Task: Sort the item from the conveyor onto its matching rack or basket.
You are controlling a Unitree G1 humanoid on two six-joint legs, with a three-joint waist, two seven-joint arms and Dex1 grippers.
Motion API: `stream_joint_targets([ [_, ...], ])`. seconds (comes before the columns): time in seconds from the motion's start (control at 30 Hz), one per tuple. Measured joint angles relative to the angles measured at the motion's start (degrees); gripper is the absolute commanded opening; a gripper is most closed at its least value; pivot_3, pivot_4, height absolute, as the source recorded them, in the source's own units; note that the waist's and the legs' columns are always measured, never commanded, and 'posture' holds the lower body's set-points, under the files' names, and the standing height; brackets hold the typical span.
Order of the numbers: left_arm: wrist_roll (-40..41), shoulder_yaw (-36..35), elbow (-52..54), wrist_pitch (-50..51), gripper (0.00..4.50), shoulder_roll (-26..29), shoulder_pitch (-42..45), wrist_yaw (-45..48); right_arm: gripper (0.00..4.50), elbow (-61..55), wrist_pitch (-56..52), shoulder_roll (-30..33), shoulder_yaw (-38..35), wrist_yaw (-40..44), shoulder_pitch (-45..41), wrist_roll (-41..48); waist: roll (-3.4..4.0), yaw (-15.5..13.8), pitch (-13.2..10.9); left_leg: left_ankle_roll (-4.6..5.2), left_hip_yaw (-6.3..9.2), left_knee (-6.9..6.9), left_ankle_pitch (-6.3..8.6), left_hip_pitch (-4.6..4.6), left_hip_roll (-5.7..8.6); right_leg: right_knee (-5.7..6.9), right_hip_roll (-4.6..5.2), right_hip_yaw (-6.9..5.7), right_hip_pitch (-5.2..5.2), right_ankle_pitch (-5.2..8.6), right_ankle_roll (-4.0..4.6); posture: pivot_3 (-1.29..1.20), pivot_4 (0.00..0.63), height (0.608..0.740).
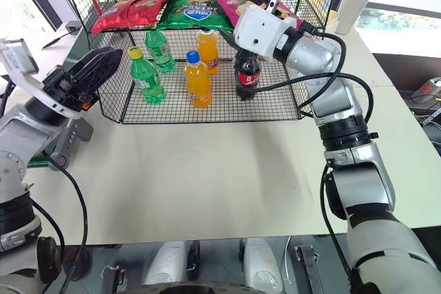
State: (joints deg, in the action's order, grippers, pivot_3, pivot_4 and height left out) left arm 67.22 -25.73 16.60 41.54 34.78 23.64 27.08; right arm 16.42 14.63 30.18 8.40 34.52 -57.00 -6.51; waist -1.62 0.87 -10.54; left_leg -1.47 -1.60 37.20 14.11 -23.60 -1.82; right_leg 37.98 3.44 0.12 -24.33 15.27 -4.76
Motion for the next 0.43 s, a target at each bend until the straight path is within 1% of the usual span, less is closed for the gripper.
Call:
stream_joint_targets([
  [0.13, -2.6, 0.6, 0.1, 0.3, 3.5, 1.7, -0.9, -0.4, 3.41, -4.1, -1.0, -0.4, -2.8, 0.3, 2.2, 4.5, 0.0, 0.0, 0.0, 0.0, 0.0, -0.02, 0.0, 0.0, 0.0, -0.01, 0.01, 0.0, 0.0, 0.0, 0.0, 0.0, 0.15, 0.74],
  [0.2, -4.2, 1.0, 0.8, 0.7, 3.5, 3.5, -2.1, -0.9, 3.41, -8.4, -5.1, -0.1, -5.8, 0.6, 3.3, 9.1, 0.01, -0.1, 0.0, 0.0, 0.01, -0.02, 0.0, 0.0, -0.04, -0.01, 0.01, 0.0, 0.0, 0.0, 0.0, 0.0, 0.15, 0.74],
  [0.3, -6.5, 1.6, 3.7, 2.0, 3.5, 6.8, -6.0, -1.0, 3.41, -18.5, -18.0, 2.4, -13.3, 0.8, 6.1, 20.6, 0.02, -0.3, 0.0, 0.0, 0.03, -0.08, 0.0, -0.01, -0.09, -0.03, 0.13, -0.02, 0.0, 0.01, 0.0, 0.0, 0.15, 0.74],
  [0.33, -6.5, 1.6, 4.9, 2.3, 3.5, 7.2, -7.4, -1.2, 3.41, -21.9, -24.0, 4.2, -16.7, 0.7, 7.5, 25.5, 0.02, -0.4, 0.0, 0.0, 0.05, -0.08, 0.0, -0.01, -0.08, -0.05, 0.18, -0.04, 0.03, 0.01, 0.01, 0.0, 0.15, 0.74],
  [0.37, -6.5, 1.5, 6.7, 3.0, 3.5, 7.5, -9.2, -1.5, 3.41, -25.9, -32.4, 7.4, -21.7, 0.5, 9.9, 32.5, 0.02, -0.6, 0.0, 0.0, 0.1, -0.08, 0.01, 0.0, -0.07, -0.18, 0.21, -0.09, 0.16, 0.01, 0.01, 0.0, 0.15, 0.74],
  [0.4, -6.4, 1.5, 7.8, 3.4, 3.5, 7.5, -10.1, -2.0, 3.41, -28.5, -38.2, 9.6, -25.2, 0.6, 12.2, 37.5, 0.01, -0.6, 0.0, 0.01, 0.1, -0.08, 0.01, 0.02, -0.08, -0.3, 0.23, -0.1, 0.24, 0.02, 0.03, 0.0, 0.15, 0.74],
  [0.43, -6.1, 1.3, 8.5, 3.7, 3.5, 7.5, -10.6, -2.3, 3.41, -29.7, -41.1, 10.8, -26.9, 0.9, 14.0, 40.0, 0.01, -0.6, 0.0, 0.01, 0.15, -0.09, 0.01, 0.06, -0.09, -0.37, 0.23, -0.14, 0.35, 0.04, 0.08, 0.0, 0.15, 0.74],
])
